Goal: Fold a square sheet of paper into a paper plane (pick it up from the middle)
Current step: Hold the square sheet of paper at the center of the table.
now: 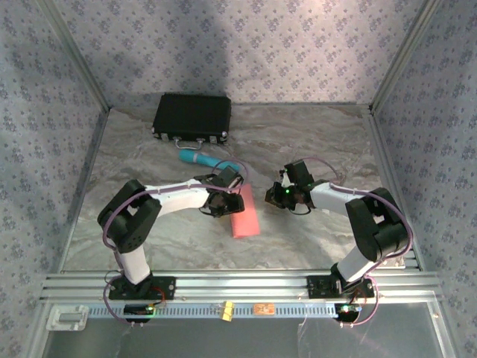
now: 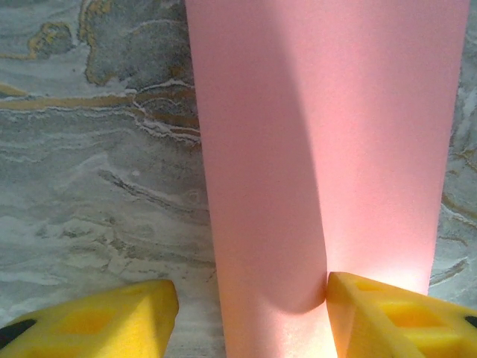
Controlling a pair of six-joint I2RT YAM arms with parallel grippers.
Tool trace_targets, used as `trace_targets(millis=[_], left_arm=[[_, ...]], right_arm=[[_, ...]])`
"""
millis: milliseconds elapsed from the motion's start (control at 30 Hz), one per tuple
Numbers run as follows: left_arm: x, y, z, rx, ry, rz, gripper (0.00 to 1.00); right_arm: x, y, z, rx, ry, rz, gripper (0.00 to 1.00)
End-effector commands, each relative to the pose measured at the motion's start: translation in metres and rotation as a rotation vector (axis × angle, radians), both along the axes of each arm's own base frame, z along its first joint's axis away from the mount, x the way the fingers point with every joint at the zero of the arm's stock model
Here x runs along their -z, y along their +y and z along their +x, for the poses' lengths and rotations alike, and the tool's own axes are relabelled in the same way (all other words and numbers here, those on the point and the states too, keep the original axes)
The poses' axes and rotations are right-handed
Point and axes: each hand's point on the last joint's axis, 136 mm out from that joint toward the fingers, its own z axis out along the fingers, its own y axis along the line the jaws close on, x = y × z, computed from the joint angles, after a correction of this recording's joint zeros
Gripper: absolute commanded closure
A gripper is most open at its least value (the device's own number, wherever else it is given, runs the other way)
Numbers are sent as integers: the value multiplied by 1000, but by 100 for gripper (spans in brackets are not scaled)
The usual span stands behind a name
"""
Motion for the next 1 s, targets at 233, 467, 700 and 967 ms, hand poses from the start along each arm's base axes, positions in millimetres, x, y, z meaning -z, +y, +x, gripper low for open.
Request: trace_targets(millis=[233, 467, 700, 967], left_arm=[[40, 7, -11, 26, 65, 64, 41], [42, 9, -11, 22, 72, 78, 40], [43, 7, -11, 28, 74, 80, 41], [45, 8, -12, 27, 79, 81, 41]], right_arm=[[-3, 0, -5, -10, 6, 7, 88], [-9, 8, -5, -33, -15, 42, 87], [-13, 14, -6, -56, -27, 55, 87], [-19, 21, -6, -90, -44, 79, 87]])
